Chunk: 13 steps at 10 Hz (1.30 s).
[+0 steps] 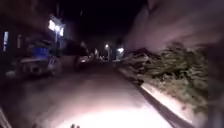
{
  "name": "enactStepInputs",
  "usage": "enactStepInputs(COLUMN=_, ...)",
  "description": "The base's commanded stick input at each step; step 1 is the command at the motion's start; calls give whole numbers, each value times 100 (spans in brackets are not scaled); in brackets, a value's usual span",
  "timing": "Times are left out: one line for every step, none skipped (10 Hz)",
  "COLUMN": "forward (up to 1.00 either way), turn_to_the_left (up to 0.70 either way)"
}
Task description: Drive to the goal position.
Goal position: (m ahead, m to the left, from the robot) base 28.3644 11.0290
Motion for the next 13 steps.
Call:
enactStepInputs(forward=100, turn_to_the_left=0)
enactStepInputs(forward=100, turn_to_the_left=11)
enactStepInputs(forward=100, turn_to_the_left=27)
enactStepInputs(forward=100, turn_to_the_left=7)
enactStepInputs(forward=100, turn_to_the_left=0)
enactStepInputs(forward=100, turn_to_the_left=0)
enactStepInputs(forward=100, turn_to_the_left=0)
enactStepInputs(forward=100, turn_to_the_left=0)
enactStepInputs(forward=100, turn_to_the_left=0)
enactStepInputs(forward=100, turn_to_the_left=0)
enactStepInputs(forward=100, turn_to_the_left=0)
enactStepInputs(forward=100, turn_to_the_left=0)
enactStepInputs(forward=100, turn_to_the_left=0)
